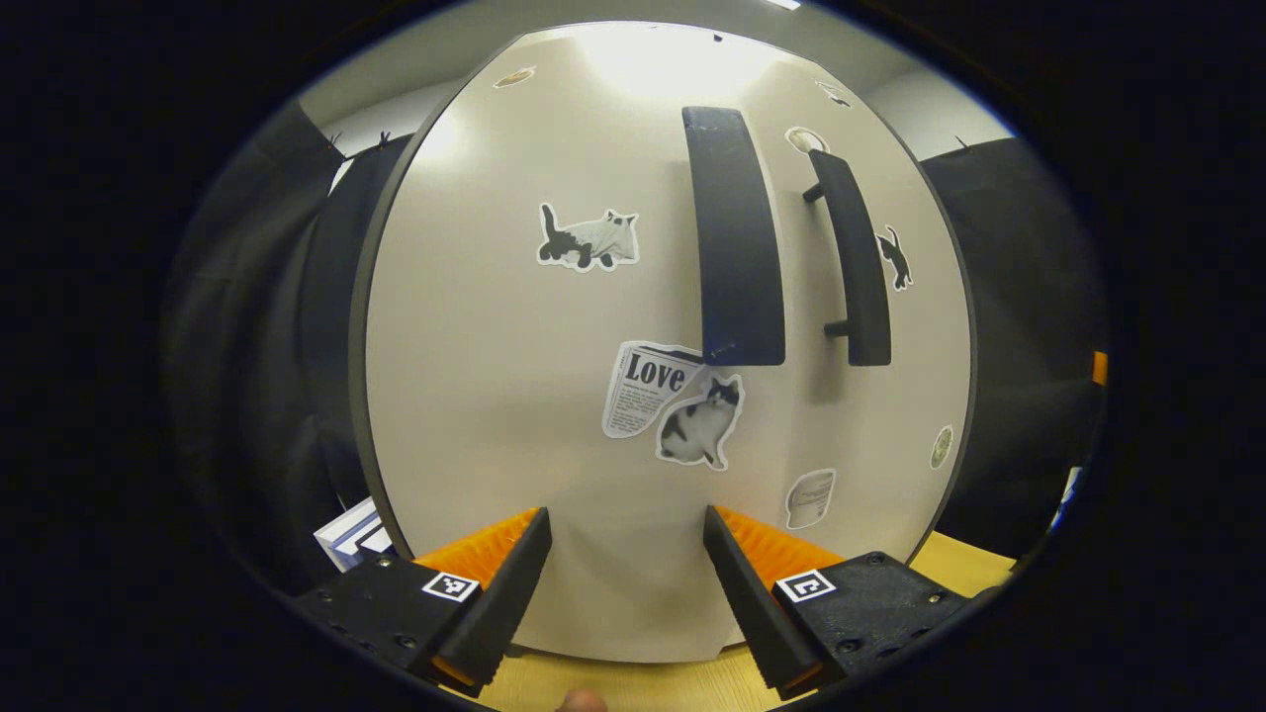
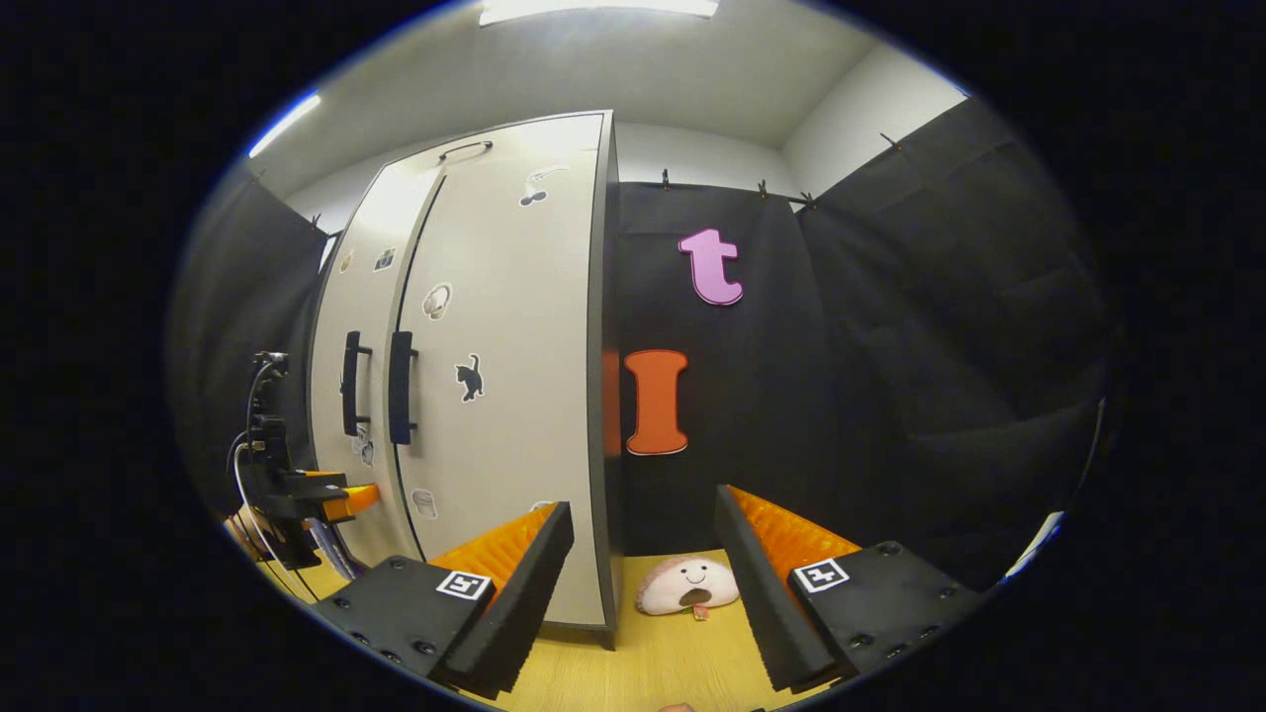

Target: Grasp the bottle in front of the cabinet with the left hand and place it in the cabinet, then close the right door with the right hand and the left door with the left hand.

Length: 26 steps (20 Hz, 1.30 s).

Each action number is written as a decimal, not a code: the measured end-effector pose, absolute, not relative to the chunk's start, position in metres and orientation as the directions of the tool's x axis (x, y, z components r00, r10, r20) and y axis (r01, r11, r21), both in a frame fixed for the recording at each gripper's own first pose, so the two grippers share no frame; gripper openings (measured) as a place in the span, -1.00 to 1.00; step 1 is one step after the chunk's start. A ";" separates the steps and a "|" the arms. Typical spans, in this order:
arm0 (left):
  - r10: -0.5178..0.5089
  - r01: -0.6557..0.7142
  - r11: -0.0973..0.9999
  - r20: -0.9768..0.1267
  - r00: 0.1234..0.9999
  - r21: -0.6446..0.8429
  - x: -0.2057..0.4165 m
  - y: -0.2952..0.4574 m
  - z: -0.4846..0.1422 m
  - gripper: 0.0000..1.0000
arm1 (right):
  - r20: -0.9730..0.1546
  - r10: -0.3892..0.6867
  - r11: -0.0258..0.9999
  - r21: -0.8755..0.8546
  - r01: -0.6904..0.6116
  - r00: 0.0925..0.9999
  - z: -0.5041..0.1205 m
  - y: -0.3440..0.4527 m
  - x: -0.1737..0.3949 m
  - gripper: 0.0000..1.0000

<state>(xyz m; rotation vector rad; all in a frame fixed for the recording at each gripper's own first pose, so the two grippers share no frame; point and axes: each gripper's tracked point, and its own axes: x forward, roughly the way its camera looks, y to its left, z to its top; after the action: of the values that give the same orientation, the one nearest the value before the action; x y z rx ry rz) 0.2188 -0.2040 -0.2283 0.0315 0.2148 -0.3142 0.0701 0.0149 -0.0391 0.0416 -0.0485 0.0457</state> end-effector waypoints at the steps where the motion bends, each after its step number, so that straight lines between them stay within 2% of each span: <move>1: -0.299 0.308 0.951 -0.217 0.929 0.009 0.220 -0.204 -0.229 0.82 | 0.045 0.046 0.998 0.040 -0.048 0.998 -0.040 0.015 0.071 0.90; 2: -0.295 0.306 0.952 -0.217 0.930 0.018 0.221 -0.205 -0.229 0.89 | 0.043 0.043 0.998 0.037 -0.045 0.998 -0.040 0.015 0.072 0.89; 13: -0.280 0.288 0.958 -0.262 0.923 -0.011 0.217 -0.203 -0.235 0.89 | 0.027 0.018 0.998 0.053 -0.020 0.999 -0.039 0.001 0.071 0.90; 19: -0.278 0.284 0.959 -0.232 0.932 -0.005 0.208 -0.191 -0.203 0.89 | 0.036 0.003 0.998 0.064 -0.006 0.999 -0.025 -0.004 0.058 0.90; 26: -0.293 0.283 0.956 -0.186 0.938 -0.082 0.177 -0.167 -0.141 0.89 | 0.044 -0.004 0.998 0.062 0.002 0.999 0.003 -0.005 0.028 0.89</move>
<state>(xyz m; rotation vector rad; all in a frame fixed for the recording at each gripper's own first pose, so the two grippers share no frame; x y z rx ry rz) 0.1768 -0.1665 -0.1412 -0.0545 0.1978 -0.2941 0.0282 -0.0053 0.0033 0.0617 -0.0444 -0.0031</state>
